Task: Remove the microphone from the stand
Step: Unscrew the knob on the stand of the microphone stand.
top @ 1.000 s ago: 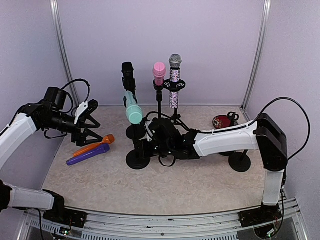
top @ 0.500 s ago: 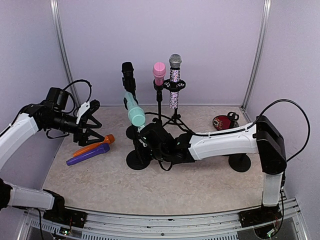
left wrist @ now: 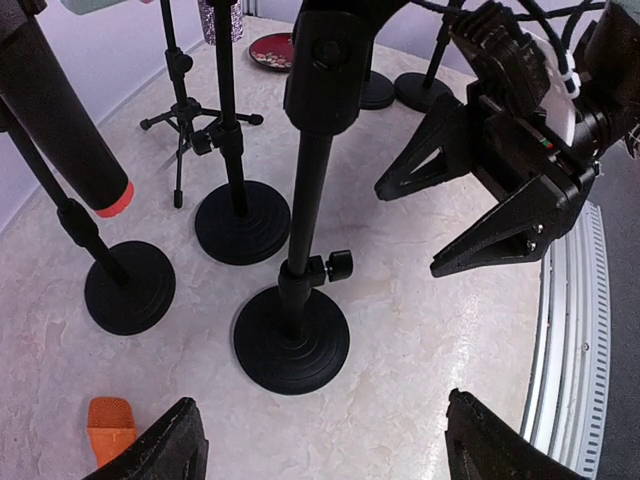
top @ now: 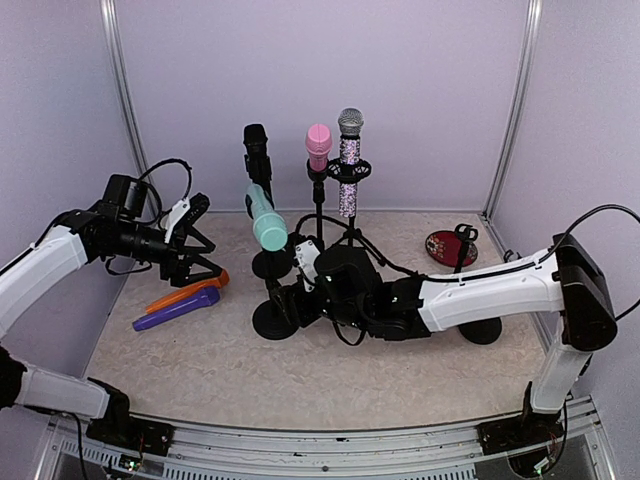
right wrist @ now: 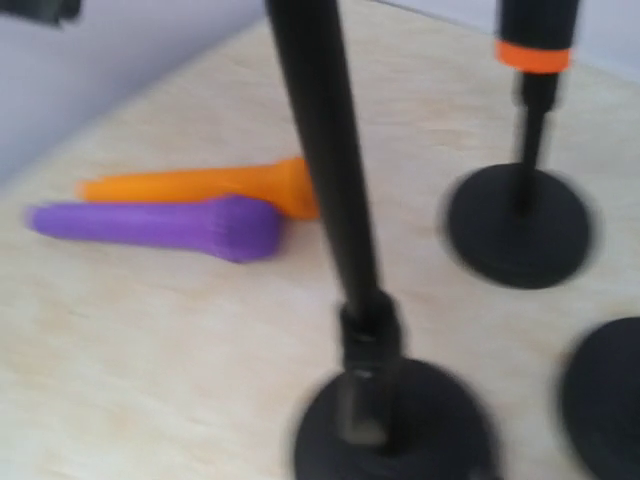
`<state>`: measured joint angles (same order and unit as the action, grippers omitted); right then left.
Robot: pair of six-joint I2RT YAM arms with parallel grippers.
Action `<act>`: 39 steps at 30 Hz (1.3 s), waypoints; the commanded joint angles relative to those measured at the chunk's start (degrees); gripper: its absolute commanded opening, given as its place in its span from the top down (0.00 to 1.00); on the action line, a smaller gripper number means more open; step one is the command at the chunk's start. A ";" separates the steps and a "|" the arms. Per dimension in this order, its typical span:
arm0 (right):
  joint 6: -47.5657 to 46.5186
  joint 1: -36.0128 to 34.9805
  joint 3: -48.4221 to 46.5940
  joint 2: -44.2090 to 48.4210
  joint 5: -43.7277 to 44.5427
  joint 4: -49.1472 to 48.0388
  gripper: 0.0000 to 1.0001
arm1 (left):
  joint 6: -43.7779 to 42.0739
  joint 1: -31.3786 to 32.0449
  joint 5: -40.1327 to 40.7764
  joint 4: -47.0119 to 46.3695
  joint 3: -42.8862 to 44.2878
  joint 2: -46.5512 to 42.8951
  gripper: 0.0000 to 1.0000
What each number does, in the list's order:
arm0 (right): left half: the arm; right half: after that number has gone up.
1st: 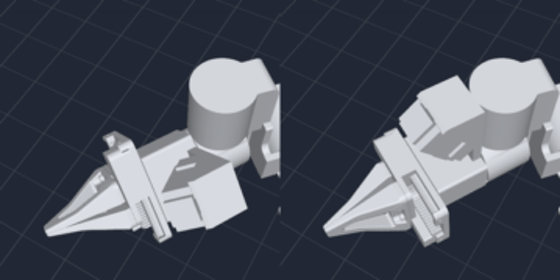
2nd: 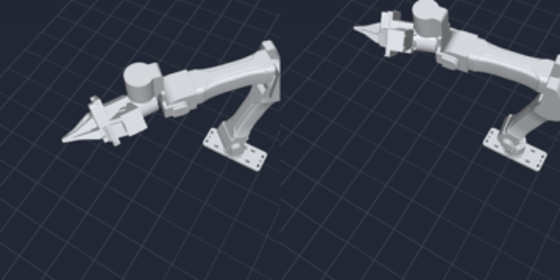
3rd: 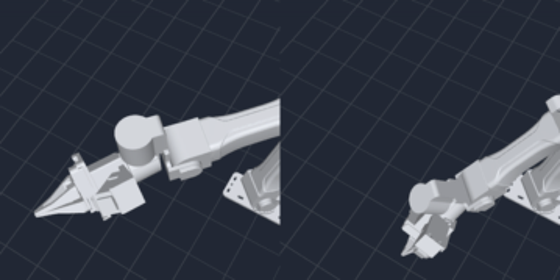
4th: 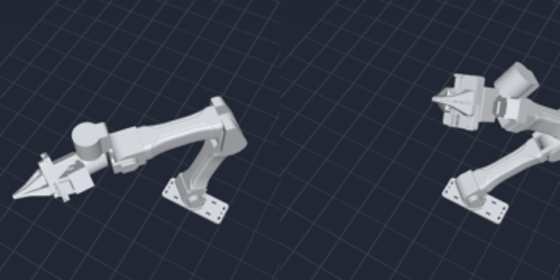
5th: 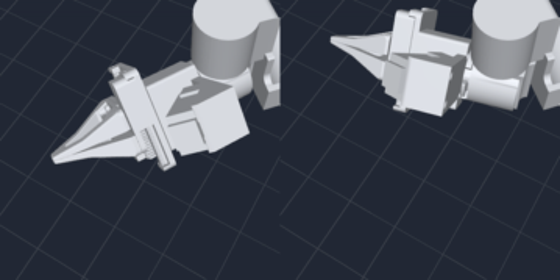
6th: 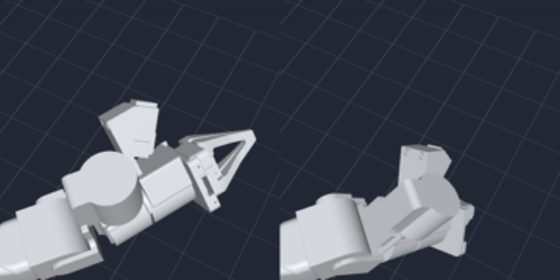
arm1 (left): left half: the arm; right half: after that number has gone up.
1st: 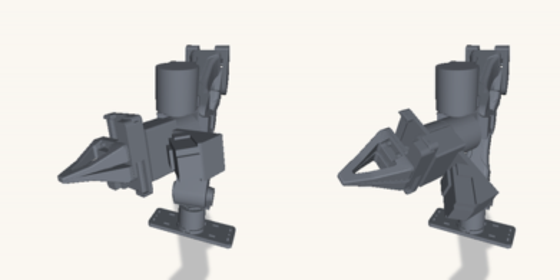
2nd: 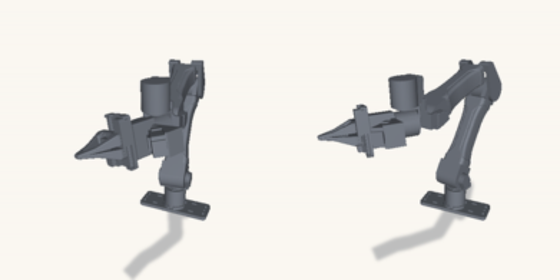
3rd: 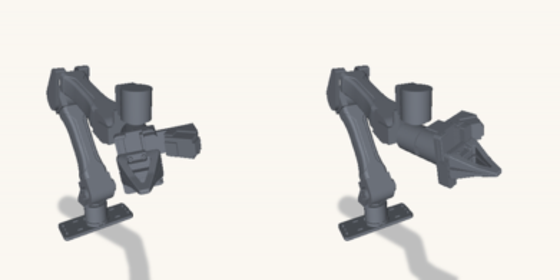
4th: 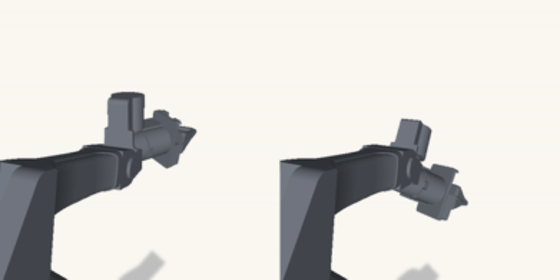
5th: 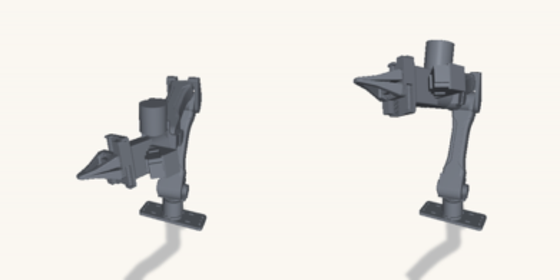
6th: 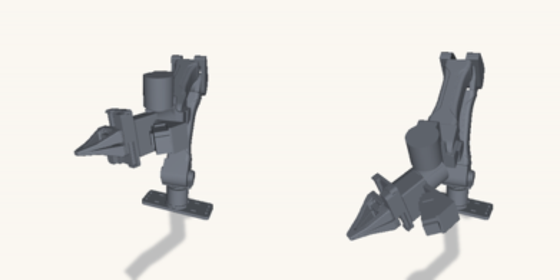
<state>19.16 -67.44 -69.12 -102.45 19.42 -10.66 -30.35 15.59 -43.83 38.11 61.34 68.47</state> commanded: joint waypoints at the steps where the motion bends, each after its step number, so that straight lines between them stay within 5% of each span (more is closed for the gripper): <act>1: 14.58 3.97 2.97 -0.10 -15.80 -7.45 0.40 | 0.30 0.23 -1.95 -0.61 -0.04 -0.16 0.20; 12: 8.10 4.31 -4.76 -6.80 -11.99 -1.57 0.47 | -2.09 -0.03 -2.18 2.64 1.09 -0.44 0.20; 21: 5.42 4.25 -7.32 -9.50 -8.36 1.59 0.64 | -3.66 -0.17 -1.81 4.21 1.66 -0.18 0.20; 31: 0.63 2.79 -8.41 -11.33 -4.87 0.35 1.00 | -4.32 -0.20 -1.12 4.32 1.47 0.07 0.21; 39: -4.25 0.47 -7.98 -11.75 3.30 2.44 1.00 | -4.57 -0.20 -0.73 3.95 1.17 0.25 0.21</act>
<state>18.81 -65.49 -76.38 -112.53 17.21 -10.26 -33.98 15.57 -44.66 41.91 61.43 68.47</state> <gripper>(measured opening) 0.061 0.793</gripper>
